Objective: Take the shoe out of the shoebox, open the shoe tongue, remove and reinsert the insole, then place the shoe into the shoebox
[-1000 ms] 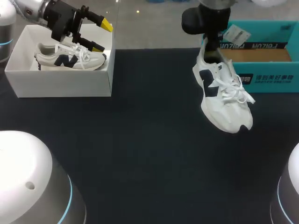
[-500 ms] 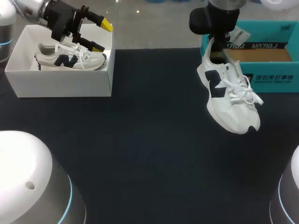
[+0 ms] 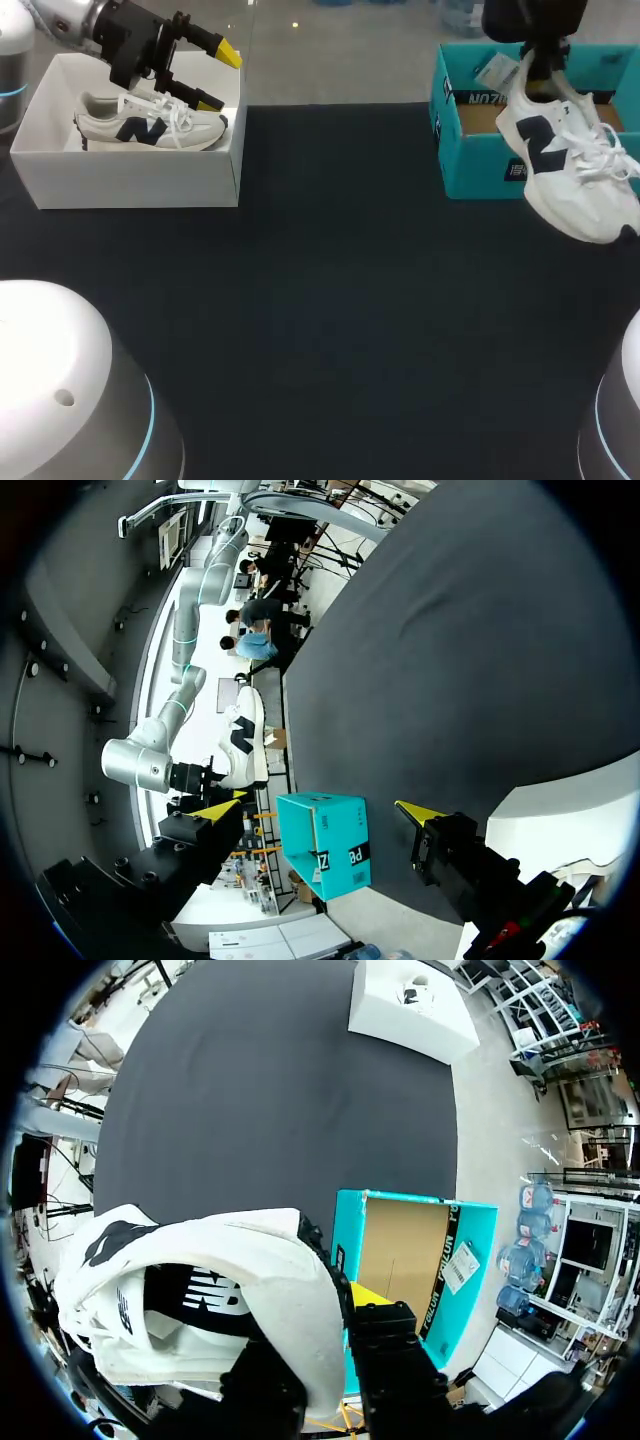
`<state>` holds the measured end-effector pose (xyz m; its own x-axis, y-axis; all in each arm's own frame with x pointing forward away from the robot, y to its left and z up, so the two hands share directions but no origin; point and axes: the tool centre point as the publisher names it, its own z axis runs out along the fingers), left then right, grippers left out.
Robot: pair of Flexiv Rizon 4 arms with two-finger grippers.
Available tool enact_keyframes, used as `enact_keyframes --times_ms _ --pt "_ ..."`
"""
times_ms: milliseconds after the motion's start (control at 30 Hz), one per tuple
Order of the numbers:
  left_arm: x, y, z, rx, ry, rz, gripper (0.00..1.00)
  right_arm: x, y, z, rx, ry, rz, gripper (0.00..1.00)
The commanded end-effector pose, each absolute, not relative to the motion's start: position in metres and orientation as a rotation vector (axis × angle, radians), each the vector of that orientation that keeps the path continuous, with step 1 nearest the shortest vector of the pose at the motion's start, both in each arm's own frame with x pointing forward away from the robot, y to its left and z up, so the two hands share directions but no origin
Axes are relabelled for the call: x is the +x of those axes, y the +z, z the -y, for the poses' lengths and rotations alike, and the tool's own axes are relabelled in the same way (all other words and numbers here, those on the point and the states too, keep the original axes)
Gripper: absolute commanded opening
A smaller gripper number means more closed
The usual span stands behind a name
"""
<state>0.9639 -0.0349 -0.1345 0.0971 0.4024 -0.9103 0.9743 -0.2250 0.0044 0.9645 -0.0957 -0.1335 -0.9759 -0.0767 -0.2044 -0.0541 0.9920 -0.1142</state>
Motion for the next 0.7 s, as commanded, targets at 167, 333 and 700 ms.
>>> enact_keyframes --times_ms 167,333,700 --pt "0.964 -0.134 0.035 1.720 -1.098 -1.362 1.00 0.983 -0.136 0.123 -0.037 -0.158 -2.973 0.00" --pt "0.964 -0.134 0.035 1.720 -1.098 -1.362 1.00 0.983 -0.136 0.123 -0.037 -0.158 -2.973 0.00" --pt "0.964 -0.134 0.035 1.720 -1.098 -1.362 1.00 0.989 -0.136 0.146 0.053 -0.113 -2.969 0.00"
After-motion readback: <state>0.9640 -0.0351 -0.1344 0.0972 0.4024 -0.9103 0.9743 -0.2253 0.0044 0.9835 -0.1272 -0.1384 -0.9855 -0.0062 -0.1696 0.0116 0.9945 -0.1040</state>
